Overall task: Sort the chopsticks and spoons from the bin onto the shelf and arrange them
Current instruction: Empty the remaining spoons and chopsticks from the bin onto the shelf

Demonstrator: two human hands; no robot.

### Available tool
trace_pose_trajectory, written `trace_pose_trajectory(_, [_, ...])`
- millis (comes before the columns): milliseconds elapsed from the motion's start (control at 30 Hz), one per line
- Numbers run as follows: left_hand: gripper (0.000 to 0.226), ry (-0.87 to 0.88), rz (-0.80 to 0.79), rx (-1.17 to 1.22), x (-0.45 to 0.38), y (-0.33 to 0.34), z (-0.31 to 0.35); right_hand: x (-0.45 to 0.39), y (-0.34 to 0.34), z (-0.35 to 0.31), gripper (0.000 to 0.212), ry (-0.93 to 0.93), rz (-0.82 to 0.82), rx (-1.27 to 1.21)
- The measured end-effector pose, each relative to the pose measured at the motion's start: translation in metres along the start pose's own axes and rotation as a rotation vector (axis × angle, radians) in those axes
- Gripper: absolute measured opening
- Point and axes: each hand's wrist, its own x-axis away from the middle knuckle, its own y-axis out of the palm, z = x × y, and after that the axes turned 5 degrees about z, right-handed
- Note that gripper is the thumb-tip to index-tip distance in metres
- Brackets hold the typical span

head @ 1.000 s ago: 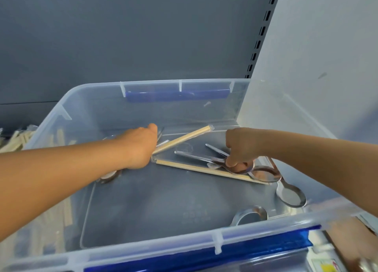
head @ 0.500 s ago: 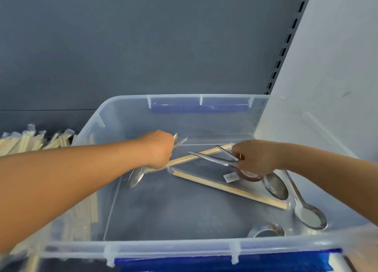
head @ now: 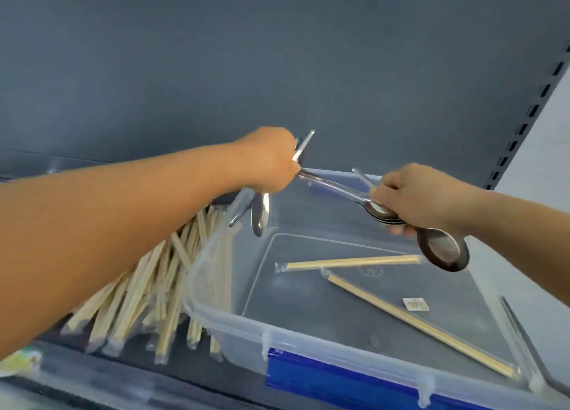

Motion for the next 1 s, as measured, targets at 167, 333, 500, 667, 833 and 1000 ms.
trace_pose_trajectory(167, [0.027,-0.093,0.134,0.034,0.02,-0.042,-0.064,-0.007,0.006,-0.077,0.032,-0.121,0.012,-0.012])
trace_pose_trajectory(333, [0.027,-0.194,0.185,0.024,0.047,-0.07,-0.159,-0.021,0.04,-0.175,0.025,-0.218,-0.019,-0.029])
trace_pose_trajectory(500, [0.029,-0.311,0.206,-0.048,0.078,-0.089,-0.278,-0.038,0.102,-0.288,0.029,-0.237,-0.056,-0.033])
trace_pose_trajectory(667, [0.034,-0.423,0.187,-0.081,0.102,-0.096,-0.393,-0.056,0.17,-0.391,0.023,-0.279,-0.101,0.035])
trace_pose_trajectory(833, [0.033,-0.521,0.143,-0.068,0.113,-0.081,-0.475,-0.078,0.231,-0.458,0.024,-0.294,-0.157,0.082])
trace_pose_trajectory(1000, [0.031,-0.593,0.063,-0.02,0.112,-0.059,-0.519,-0.11,0.286,-0.497,0.026,-0.275,-0.215,0.089])
